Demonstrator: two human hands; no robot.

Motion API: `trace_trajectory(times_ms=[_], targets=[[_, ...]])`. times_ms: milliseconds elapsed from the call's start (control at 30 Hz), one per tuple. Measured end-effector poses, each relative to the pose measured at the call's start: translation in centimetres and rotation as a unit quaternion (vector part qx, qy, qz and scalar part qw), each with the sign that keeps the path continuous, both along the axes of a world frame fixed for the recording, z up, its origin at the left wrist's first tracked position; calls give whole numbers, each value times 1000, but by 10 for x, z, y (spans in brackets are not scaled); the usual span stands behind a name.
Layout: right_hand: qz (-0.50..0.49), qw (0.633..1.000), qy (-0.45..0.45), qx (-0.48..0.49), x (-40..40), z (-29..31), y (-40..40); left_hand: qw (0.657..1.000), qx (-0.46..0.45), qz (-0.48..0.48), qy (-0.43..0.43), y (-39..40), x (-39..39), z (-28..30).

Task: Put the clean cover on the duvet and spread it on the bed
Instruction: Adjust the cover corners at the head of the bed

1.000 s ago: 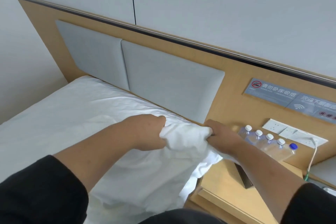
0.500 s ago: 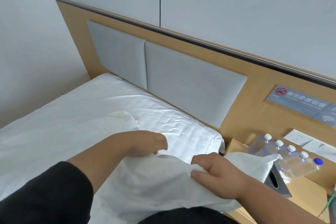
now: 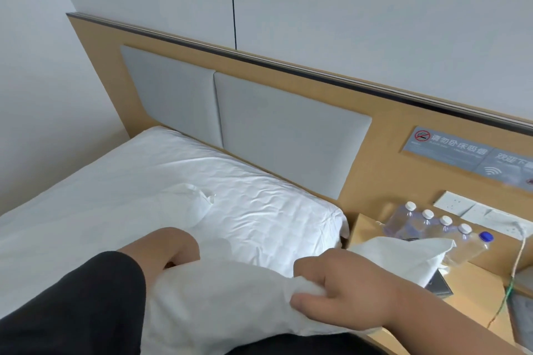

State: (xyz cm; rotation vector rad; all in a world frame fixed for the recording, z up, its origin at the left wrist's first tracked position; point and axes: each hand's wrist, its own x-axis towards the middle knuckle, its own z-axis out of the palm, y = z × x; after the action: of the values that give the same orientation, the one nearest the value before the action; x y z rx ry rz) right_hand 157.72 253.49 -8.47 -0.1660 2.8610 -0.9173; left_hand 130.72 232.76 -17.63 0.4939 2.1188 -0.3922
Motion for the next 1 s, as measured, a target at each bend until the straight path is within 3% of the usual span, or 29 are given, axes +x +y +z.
trace_trajectory(times_ms=[33,67,167,267,367,500,567,600,633,733,800,900,1000], targets=[[-8,1000,-8,2,2,-2,1,993,71,93,-9,-5,-6,2],[-18,1000,-17,1,2,-4,3,965,158,208,-14,-8,-13,3],[-71,996,-60,-8,1,-10,10,803,374,464,25,-9,-24,12],[-169,980,-104,-10,-9,-17,25,627,533,565,51,4,-28,42],[-223,972,-52,63,-33,-18,37,454,648,606,76,16,-33,101],[-223,967,108,55,-69,2,39,317,754,531,224,-2,-32,192],[-198,963,180,22,-83,13,35,270,787,465,301,-32,-33,213],[-188,962,196,10,-90,17,33,274,795,423,337,-48,-34,214],[-185,965,184,-4,-96,20,33,312,789,378,371,-61,-38,209],[-139,983,-39,-109,-117,26,40,522,674,339,398,-72,-50,173],[-98,957,-161,-222,-123,21,43,613,602,380,342,-66,-58,140],[-84,897,-254,-351,-121,4,39,690,549,406,242,-55,-59,95],[-113,848,-296,-424,-123,-14,30,755,545,339,136,-47,-34,59]])
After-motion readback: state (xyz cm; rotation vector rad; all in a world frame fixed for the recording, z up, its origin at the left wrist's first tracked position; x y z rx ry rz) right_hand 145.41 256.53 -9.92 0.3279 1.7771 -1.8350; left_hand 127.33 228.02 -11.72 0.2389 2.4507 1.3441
